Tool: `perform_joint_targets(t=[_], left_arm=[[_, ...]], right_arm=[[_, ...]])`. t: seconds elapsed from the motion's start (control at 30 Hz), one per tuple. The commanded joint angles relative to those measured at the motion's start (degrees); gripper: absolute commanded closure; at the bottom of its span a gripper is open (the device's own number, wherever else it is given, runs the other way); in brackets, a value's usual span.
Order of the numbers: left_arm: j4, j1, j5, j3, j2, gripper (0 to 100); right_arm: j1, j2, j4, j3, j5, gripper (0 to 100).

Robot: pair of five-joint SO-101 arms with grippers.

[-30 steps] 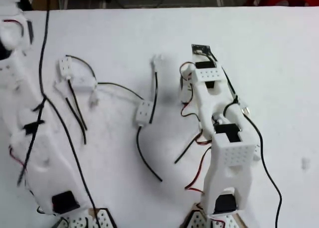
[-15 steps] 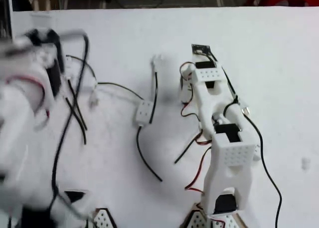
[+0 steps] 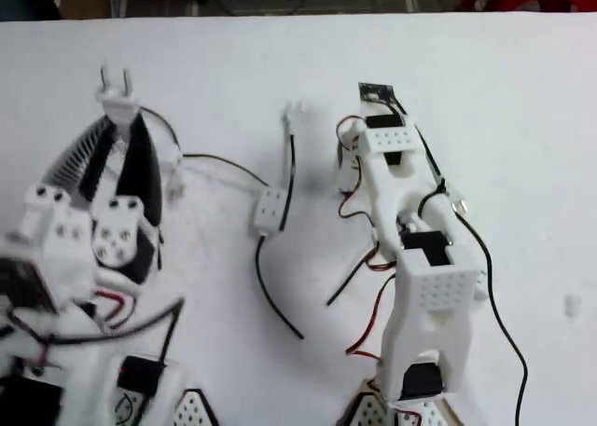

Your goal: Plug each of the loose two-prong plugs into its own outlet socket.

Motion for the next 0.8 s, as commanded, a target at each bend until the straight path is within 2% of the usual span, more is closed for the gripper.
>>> perform_joint_targets(t=[0.0,0.13,0.43,0.57,0.77], left_arm=[[-10.5,0.7,0.4,15.9,-13.6,98],[-11.9,0.7,0.4,23.2,-23.6,98],[-11.4,0.8,0.4,25.1,-22.5,98],[-12.6,0.8,0.6,29.2,-22.5,98],[-20.7,1.7,0.8,36.2,-22.5,98]], right_arm=[[-0.4,-0.8,-0.5,-0.1,0.4,58.0],[-0.6,-2.2,2.9,-2.1,0.4,58.0],[-2.3,-14.3,22.2,-19.4,0.4,58.0],[-7.0,-21.8,29.4,-31.7,0.4,58.0],[-18.9,-32.6,29.8,-46.0,0.4,58.0]])
